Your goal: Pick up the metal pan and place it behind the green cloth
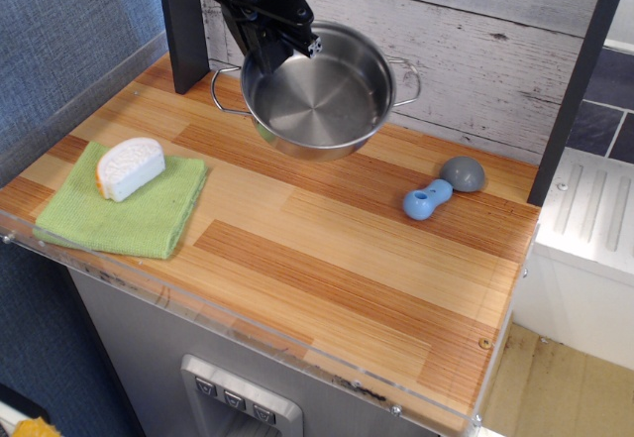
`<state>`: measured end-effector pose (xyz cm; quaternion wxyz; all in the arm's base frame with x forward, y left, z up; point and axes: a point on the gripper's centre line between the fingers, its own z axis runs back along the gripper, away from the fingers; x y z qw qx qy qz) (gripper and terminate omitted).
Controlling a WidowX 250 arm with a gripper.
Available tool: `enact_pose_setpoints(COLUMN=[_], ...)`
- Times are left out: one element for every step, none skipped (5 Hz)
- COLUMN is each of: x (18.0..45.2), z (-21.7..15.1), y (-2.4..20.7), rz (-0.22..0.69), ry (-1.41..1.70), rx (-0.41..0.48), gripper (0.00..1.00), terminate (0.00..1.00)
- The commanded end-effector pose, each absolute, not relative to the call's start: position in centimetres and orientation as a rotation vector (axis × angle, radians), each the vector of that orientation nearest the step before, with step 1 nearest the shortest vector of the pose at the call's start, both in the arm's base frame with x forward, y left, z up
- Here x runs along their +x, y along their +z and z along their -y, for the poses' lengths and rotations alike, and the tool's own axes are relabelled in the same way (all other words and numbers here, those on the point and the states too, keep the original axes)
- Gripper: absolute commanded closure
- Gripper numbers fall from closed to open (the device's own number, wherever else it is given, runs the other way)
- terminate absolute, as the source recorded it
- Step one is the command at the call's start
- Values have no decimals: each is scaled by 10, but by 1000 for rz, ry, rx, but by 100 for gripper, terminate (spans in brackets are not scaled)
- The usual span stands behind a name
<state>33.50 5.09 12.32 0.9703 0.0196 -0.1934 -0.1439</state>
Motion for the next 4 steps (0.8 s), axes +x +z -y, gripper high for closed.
enact_pose_setpoints(x=[356, 364, 368, 369], z=[-85, -96, -99, -98], y=[109, 94, 77, 61], rz=[372, 337, 309, 279], ry=[-235, -227, -231, -240], rx=[68, 81, 81, 68], gripper=[100, 100, 100, 100], terminate=[0, 0, 0, 0])
